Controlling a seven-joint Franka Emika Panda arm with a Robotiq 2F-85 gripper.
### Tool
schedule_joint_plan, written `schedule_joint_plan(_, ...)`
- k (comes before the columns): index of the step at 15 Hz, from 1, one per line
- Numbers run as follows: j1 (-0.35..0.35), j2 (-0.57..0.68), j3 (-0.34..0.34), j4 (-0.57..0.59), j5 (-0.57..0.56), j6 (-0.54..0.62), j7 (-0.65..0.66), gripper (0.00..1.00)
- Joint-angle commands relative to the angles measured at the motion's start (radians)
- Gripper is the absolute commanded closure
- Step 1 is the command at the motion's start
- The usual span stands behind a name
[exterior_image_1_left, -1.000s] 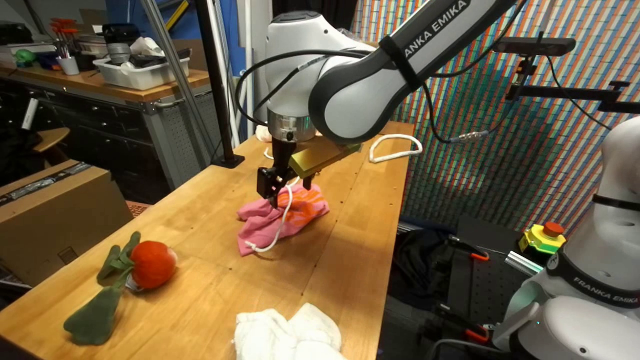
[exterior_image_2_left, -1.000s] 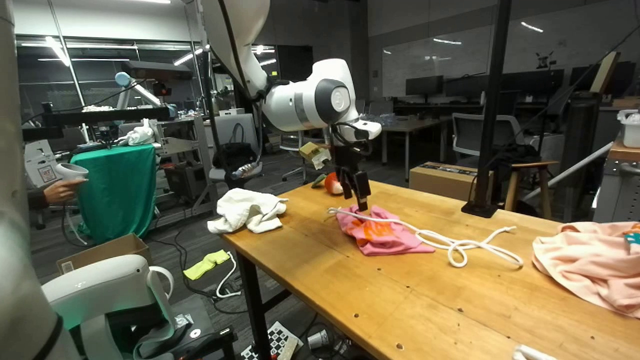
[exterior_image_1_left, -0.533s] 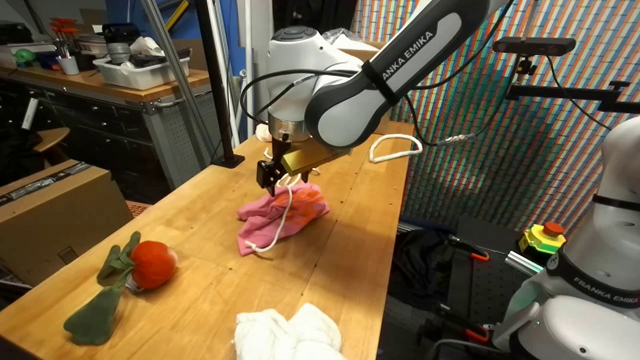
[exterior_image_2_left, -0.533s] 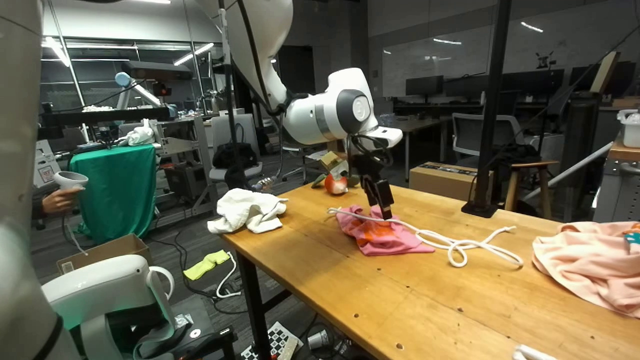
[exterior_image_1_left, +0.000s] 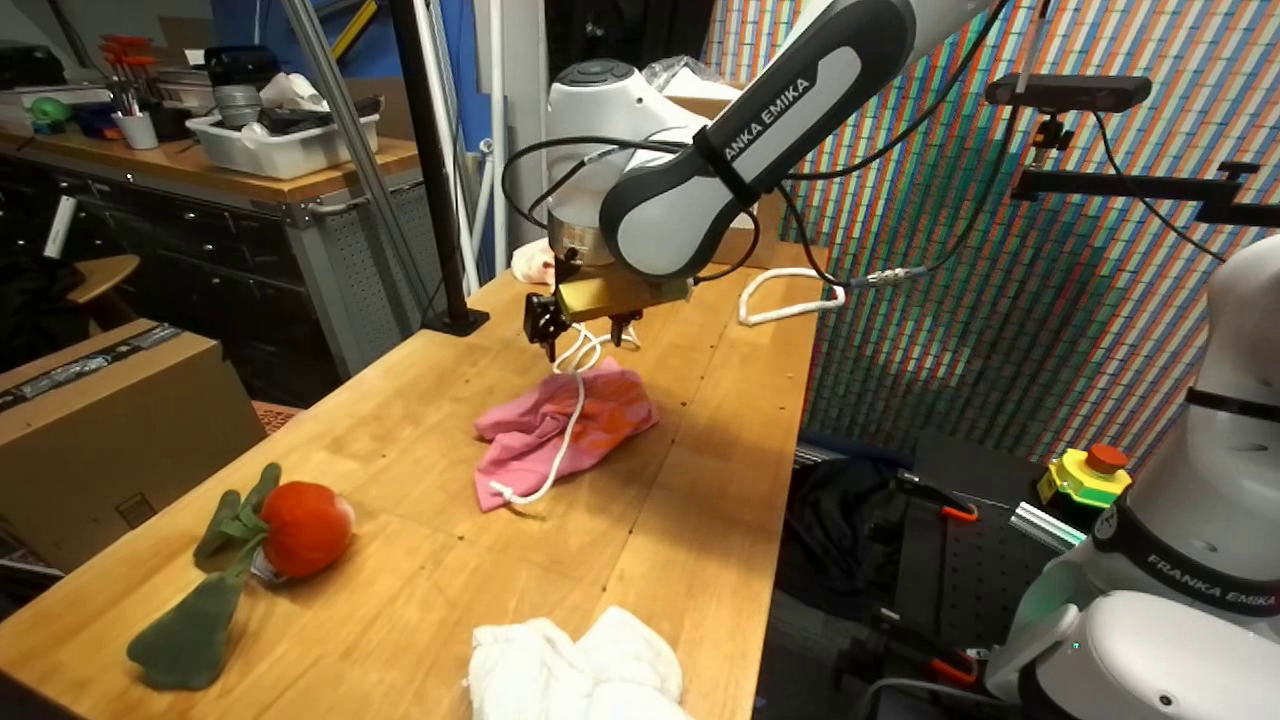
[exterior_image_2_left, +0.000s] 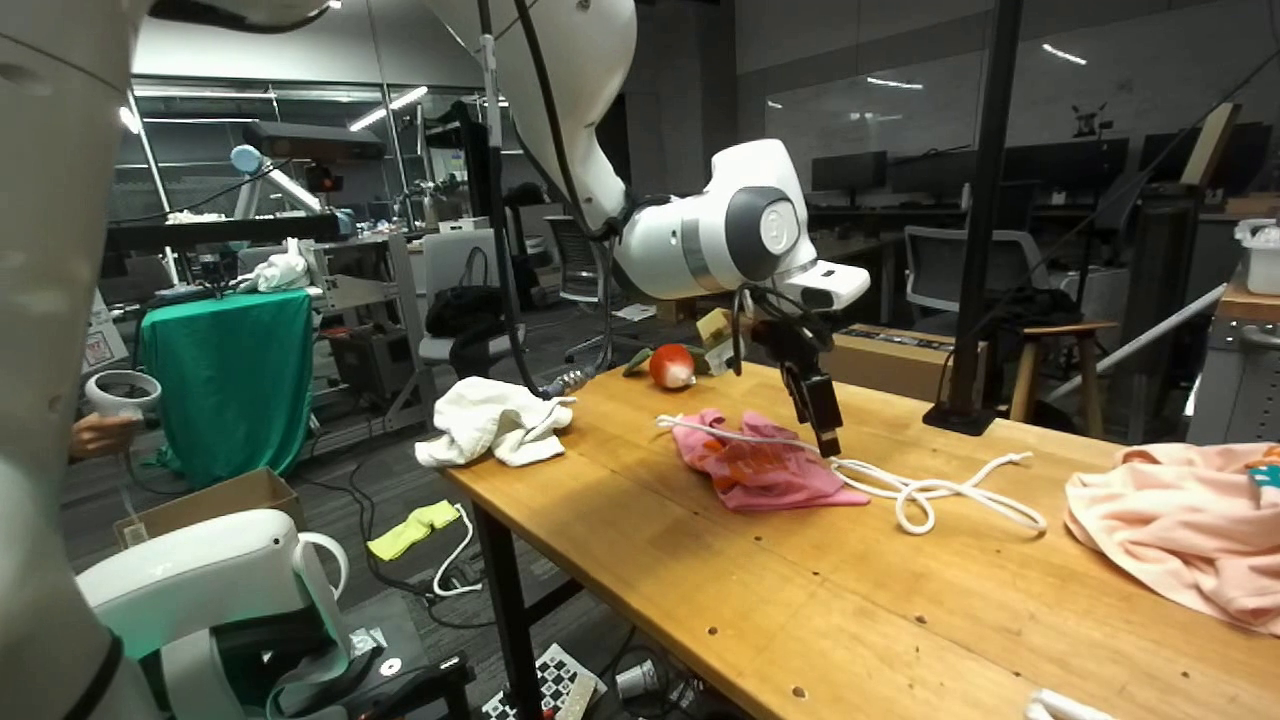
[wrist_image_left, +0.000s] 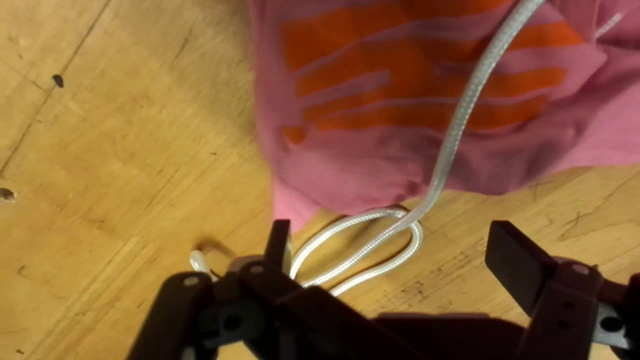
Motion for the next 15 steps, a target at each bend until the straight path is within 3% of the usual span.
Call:
schedule_joint_plan(1, -0.025, 0.046, -0.009, 0.043, 0.059, 0.015, 0.024, 0.00)
schedule_joint_plan(7, -0.047, 0.098, -0.022, 0.083, 0.139, 0.008, 0.046, 0.00)
schedule_joint_plan(15, -0.043, 0.142, -0.055, 0.122, 0.141, 0.003, 0.106, 0.00)
